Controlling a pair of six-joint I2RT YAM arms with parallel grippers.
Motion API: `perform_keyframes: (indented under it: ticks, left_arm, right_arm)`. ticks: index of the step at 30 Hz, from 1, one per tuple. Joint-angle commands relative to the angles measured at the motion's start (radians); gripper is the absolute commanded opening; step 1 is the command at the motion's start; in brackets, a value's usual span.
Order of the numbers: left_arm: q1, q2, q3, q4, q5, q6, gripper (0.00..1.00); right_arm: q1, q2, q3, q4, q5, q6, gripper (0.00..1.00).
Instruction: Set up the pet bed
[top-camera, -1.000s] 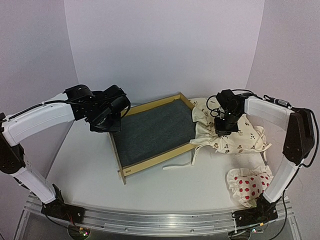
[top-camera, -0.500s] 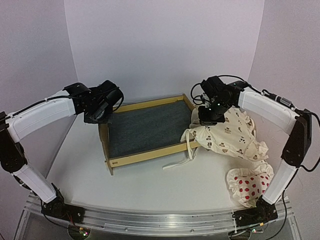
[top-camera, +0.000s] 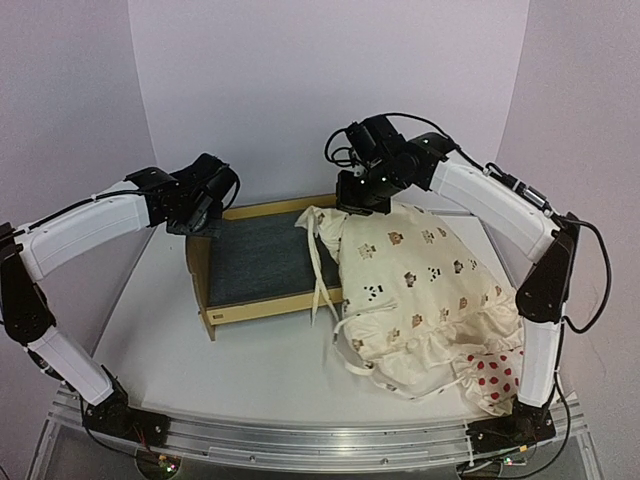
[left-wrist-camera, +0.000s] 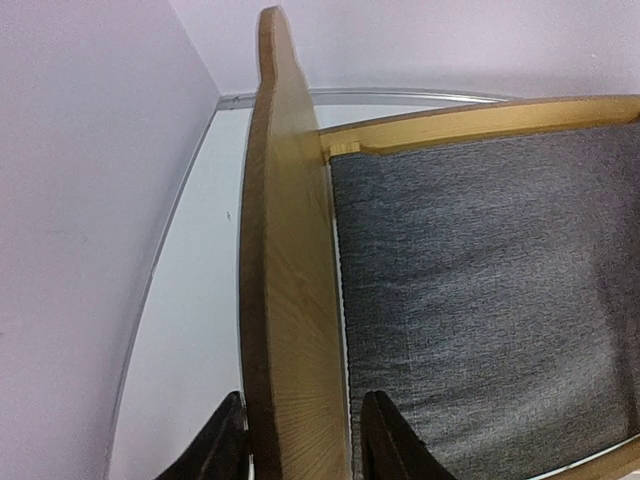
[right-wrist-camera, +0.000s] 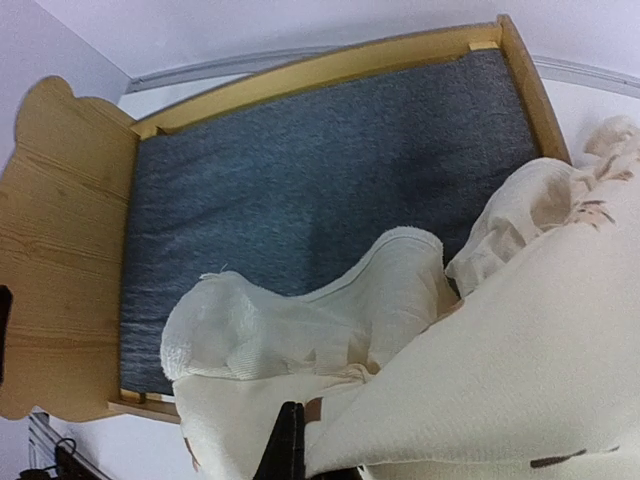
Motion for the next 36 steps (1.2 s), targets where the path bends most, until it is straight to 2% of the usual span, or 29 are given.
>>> perform_keyframes:
  ticks: [1, 2, 3, 5, 6, 7, 9, 12, 16, 21, 23, 25, 27, 30, 36]
  left_arm:
    - [-0.007, -0.002, 0.022, 0.059, 0.006, 0.022, 0.59]
    - [-0.007, -0.006, 0.029, 0.052, 0.010, 0.022, 0.66]
    - [-0.006, -0.010, 0.035, 0.044, 0.017, 0.022, 0.74]
    - [-0.007, -0.019, 0.045, 0.029, 0.029, 0.028, 0.95]
    - [-0.007, -0.023, 0.053, 0.017, 0.036, 0.031, 0.99]
    - [-0.006, -0.024, 0.065, 0.002, 0.044, 0.033, 1.00]
    - [-0.008, -0.025, 0.099, -0.037, 0.061, 0.032, 1.00]
    - [-0.008, -0.030, 0.164, -0.084, 0.104, 0.034, 1.00]
    - [-0.044, -0.021, 0.300, -0.132, 0.171, 0.047, 1.00]
    - [-0.166, 0.085, 0.569, -0.234, 0.198, 0.043, 1.00]
    - [-0.219, 0.128, 0.622, -0.243, 0.247, 0.034, 1.00]
    - [-0.251, 0.147, 0.595, -0.196, 0.324, 0.029, 1.00]
    - [-0.272, 0.143, 0.498, -0.093, 0.406, 0.021, 0.99]
    - [-0.282, 0.138, 0.355, 0.055, 0.521, -0.005, 1.00]
    - [-0.286, 0.145, 0.181, 0.260, 0.688, -0.040, 1.00]
  right_arm:
    - [0.031, 0.051, 0.081, 0.179, -0.087, 0.108, 0.00]
    - [0.031, 0.064, 0.086, 0.181, -0.124, 0.099, 0.03]
    - [0.032, 0.069, 0.082, 0.178, -0.153, 0.081, 0.14]
    - [0.031, 0.038, 0.022, 0.170, -0.169, 0.019, 0.56]
    - [0.028, 0.004, -0.023, 0.164, -0.160, -0.022, 0.71]
    - [0.023, -0.042, -0.080, 0.157, -0.147, -0.061, 0.82]
    - [0.003, -0.148, -0.199, 0.150, -0.127, -0.125, 0.95]
    - [-0.082, -0.293, -0.357, 0.144, -0.159, -0.188, 0.98]
    - [-0.272, -0.459, -0.519, 0.136, -0.295, -0.218, 0.98]
    - [-0.473, -0.520, -0.632, 0.131, -0.392, -0.272, 0.98]
    - [-0.556, -0.524, -0.683, 0.134, -0.449, -0.282, 0.98]
    - [-0.646, -0.518, -0.730, 0.139, -0.548, -0.283, 0.98]
    - [-0.715, -0.507, -0.776, 0.160, -0.626, -0.288, 0.98]
    - [-0.780, -0.489, -0.847, 0.209, -0.714, -0.299, 0.98]
    - [-0.925, -0.443, -0.983, 0.375, -0.870, -0.302, 0.98]
